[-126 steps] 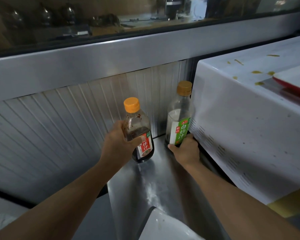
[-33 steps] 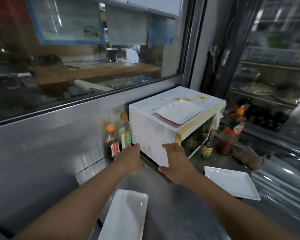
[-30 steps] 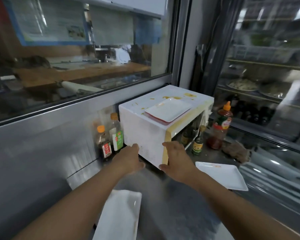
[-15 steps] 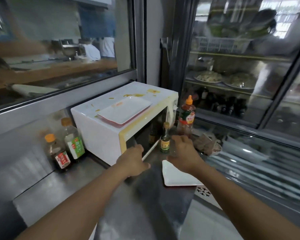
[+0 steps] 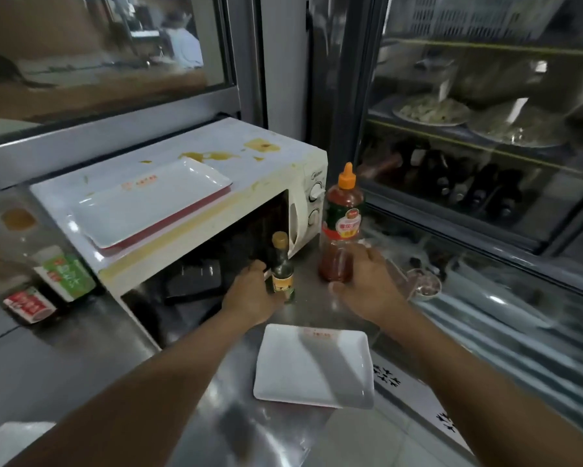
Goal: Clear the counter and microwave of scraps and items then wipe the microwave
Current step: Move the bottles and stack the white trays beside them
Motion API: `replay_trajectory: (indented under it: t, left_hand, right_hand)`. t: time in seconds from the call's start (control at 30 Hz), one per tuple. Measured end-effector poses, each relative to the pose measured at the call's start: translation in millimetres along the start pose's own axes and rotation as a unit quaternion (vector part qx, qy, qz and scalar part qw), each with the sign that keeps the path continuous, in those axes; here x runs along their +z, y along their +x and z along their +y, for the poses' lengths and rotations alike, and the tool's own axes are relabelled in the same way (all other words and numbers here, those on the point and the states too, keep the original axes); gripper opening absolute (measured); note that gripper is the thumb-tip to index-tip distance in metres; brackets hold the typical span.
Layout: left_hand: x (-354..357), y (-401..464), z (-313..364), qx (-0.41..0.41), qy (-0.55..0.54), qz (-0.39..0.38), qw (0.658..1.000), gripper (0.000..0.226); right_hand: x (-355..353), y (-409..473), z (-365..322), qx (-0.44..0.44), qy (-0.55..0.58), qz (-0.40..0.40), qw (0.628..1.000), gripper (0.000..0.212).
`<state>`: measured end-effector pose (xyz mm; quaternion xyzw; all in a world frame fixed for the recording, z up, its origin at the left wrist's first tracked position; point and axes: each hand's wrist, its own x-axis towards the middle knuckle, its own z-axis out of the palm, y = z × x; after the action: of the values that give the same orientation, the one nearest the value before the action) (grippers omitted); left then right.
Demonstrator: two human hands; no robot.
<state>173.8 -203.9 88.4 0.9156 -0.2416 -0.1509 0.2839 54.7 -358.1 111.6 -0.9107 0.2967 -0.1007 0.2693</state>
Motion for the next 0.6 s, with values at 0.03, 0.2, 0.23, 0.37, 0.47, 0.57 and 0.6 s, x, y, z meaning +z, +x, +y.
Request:
replay_trajectory:
  t: [0.03,0.2,0.23,0.37,0.47,0.57,0.6]
  left_hand:
    - [6,9,1,-0.012,-0.005,0.009,1.000,0.062]
    - [29,48,2,-0.058,-0.039,0.059,0.996,0.067]
    - [32,54,2,-0.062,-0.054,0.072,0.994,0.066]
    - [43,72,7,-0.065,-0.095,0.120,0.986,0.051]
    - [49,77,11,-0.067,-0.082,0.157,0.982,0.041]
    - [53,80,17,-0.086,-0.046,0.185,0.978,0.035]
    - [53,80,19,-0.093,-0.037,0.192,0.976,0.034]
  right_hand:
    - [2,8,8,0.000,0.002,-0.002,1.000,0.080]
    - [11,37,37,0.002,0.030,0.002,1.000,0.084]
    - [12,42,41,0.001,0.036,0.007,0.999,0.082]
    - [19,58,54,-0.005,0.051,0.008,0.999,0.074]
    - [23,65,60,-0.004,0.061,0.012,0.998,0.069]
    - [25,69,65,0.004,0.075,0.022,0.997,0.067]
    - [25,71,66,0.005,0.079,0.025,0.997,0.067]
